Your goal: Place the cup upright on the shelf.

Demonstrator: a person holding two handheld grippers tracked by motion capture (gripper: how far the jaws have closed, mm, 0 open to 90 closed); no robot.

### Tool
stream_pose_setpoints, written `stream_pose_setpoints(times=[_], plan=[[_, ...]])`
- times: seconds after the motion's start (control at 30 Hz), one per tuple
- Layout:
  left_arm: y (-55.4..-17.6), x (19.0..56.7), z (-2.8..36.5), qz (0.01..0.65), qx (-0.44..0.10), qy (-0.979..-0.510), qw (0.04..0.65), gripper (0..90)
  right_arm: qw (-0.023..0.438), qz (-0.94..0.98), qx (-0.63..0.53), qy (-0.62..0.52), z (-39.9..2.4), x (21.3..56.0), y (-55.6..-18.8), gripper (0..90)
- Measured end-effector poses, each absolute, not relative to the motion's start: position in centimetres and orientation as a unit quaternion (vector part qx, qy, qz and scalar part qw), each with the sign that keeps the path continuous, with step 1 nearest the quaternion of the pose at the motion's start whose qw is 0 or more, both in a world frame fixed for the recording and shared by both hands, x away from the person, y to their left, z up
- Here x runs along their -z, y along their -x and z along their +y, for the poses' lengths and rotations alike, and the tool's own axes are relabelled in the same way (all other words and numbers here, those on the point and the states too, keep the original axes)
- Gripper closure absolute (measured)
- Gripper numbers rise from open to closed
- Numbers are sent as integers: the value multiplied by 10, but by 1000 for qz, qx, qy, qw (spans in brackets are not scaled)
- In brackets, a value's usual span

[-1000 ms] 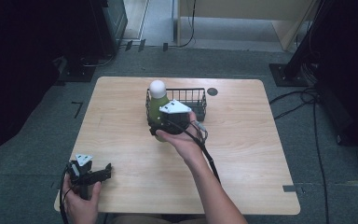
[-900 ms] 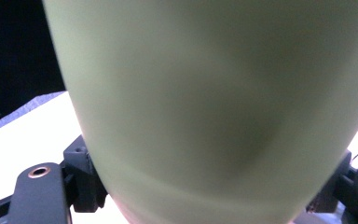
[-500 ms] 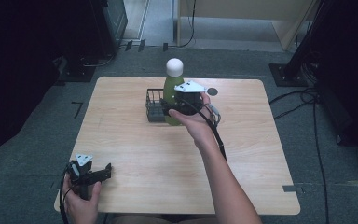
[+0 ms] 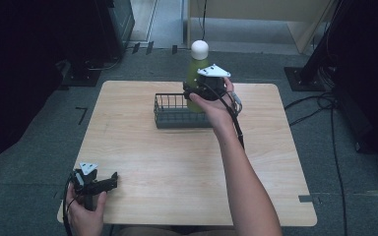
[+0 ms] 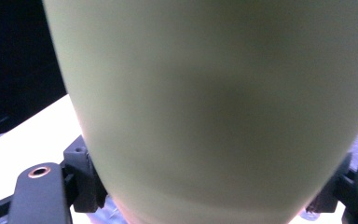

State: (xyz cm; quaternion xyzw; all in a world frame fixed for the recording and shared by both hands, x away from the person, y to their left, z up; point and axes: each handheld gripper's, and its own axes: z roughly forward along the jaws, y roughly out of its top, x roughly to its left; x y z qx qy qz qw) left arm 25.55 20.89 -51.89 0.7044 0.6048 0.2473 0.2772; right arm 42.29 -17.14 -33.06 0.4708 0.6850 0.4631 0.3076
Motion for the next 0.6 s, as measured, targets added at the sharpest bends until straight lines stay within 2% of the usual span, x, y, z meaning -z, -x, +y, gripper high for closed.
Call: stream_pose_setpoints(times=[0.23,0.6], plan=[[-255,519,209,604,-248,-705,277,0,318,678,-455,-482,-174,341,-443,202],[-255,519,209,605,-247,-705,277,0,315,679,-426,-508,-177,376,-458,202]])
